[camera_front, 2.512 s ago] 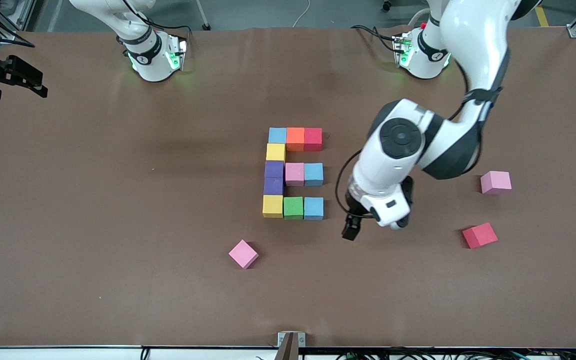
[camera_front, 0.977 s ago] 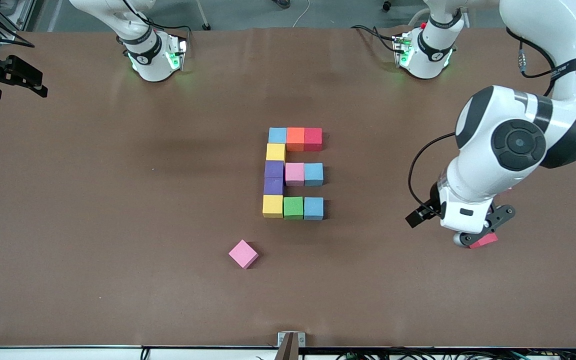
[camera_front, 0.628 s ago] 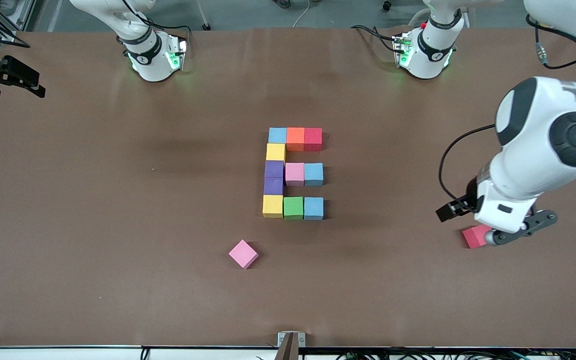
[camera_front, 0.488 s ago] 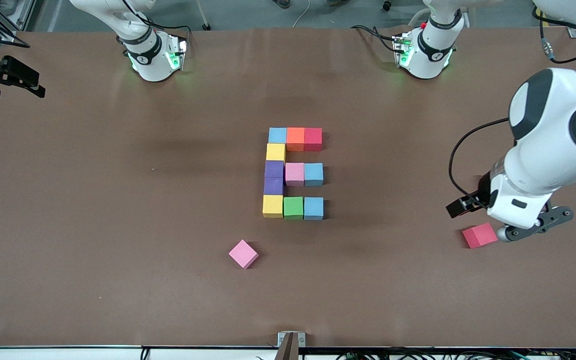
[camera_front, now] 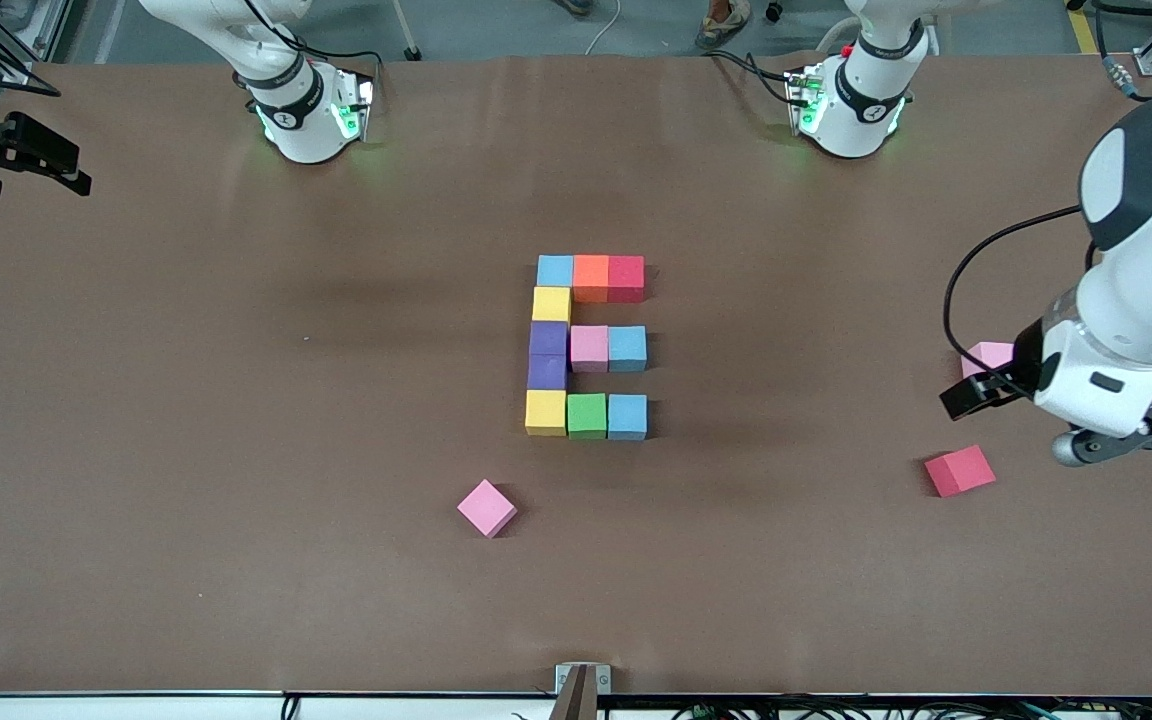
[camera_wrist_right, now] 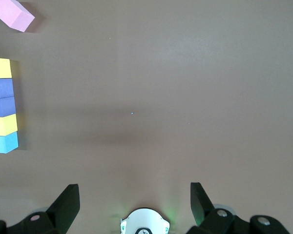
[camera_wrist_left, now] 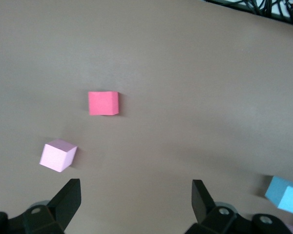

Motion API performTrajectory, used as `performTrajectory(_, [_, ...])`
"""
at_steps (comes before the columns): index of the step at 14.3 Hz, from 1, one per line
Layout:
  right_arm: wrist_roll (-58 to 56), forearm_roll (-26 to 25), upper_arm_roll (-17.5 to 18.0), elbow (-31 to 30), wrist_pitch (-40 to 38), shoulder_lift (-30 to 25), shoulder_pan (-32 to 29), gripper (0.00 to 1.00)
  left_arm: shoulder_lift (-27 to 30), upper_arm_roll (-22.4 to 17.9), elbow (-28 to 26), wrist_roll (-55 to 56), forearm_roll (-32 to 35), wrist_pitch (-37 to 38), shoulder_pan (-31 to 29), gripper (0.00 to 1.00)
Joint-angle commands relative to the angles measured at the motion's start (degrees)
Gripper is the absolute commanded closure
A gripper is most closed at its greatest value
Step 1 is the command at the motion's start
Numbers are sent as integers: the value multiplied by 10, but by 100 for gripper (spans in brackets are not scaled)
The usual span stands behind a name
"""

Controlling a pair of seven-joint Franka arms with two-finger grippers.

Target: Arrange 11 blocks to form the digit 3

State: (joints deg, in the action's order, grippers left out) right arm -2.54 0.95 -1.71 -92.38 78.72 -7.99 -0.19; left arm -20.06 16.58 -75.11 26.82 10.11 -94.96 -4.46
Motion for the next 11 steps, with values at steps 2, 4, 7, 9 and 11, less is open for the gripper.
performTrajectory(2, [11, 2, 8, -11, 3, -9, -9, 0, 22, 4, -13, -36, -19, 24, -13, 0])
performTrajectory(4, [11, 2, 8, -10, 3, -9, -9, 0, 23, 3, -13, -38, -18, 24, -13, 0])
performTrajectory(7, [11, 2, 9, -10, 3, -9, -7, 0, 35, 3, -12, -70, -20, 28, -26, 0])
performTrajectory(9, [11, 1, 9, -9, 2, -8, -7, 0, 55, 0, -12, -103, -33, 40, -40, 0])
performTrajectory(11, [9, 1, 9, -9, 1, -8, -8, 0, 81, -18, -20, -164, -63, 67, -50, 0])
